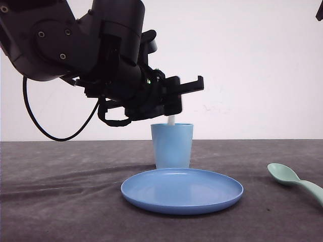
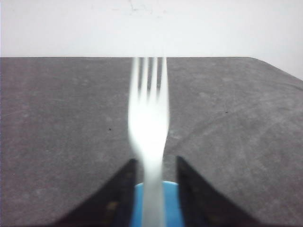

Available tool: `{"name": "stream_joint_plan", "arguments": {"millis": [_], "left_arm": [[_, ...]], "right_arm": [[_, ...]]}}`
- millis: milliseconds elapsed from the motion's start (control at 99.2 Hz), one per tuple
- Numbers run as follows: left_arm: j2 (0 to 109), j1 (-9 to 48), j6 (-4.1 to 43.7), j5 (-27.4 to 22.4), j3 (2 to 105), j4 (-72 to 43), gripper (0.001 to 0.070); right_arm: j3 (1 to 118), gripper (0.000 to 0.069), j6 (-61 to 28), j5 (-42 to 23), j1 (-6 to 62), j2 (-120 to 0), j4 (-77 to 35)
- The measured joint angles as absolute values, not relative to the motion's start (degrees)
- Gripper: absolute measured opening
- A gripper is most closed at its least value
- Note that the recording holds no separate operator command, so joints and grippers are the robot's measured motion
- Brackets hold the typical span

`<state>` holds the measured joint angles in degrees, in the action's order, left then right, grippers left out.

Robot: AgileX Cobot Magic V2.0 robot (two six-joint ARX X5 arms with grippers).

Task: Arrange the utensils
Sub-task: 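Lower the fork into the blue cup and open the left gripper, then lower the right gripper onto the mint-green spoon and grasp its handle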

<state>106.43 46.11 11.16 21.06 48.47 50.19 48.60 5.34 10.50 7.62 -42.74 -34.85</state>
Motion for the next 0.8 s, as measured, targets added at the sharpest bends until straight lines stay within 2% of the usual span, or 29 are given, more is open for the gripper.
{"name": "stream_joint_plan", "arguments": {"millis": [50, 101, 292, 474, 585, 797], "left_arm": [[106.43, 46.15, 11.16, 21.06, 48.47, 50.5, 0.0268], [106.43, 46.17, 11.16, 21.06, 48.47, 50.68, 0.0297], [103.98, 46.44, 10.59, 21.06, 48.47, 48.36, 0.0317], [92.97, 47.57, 6.81, 21.08, 48.47, 42.39, 0.0321], [85.65, 48.18, 4.97, 21.08, 48.47, 34.96, 0.0321], [69.93, 50.48, 4.1, 21.08, 48.47, 13.87, 0.0321]], "right_arm": [[48.6, 0.032, 5.34, 10.5, 7.62, -42.74, -35.09], [48.6, 0.032, 5.34, 10.5, 7.62, -42.74, -35.22], [48.6, 0.032, 5.34, 10.48, 7.92, -42.74, -36.36], [48.6, 0.032, 5.37, 10.48, 10.81, -43.55, -40.12], [48.6, 0.032, 6.2, 10.48, 13.15, -45.82, -42.57], [48.6, 0.032, 9.72, 10.31, 17.19, -53.36, -47.92]]}}
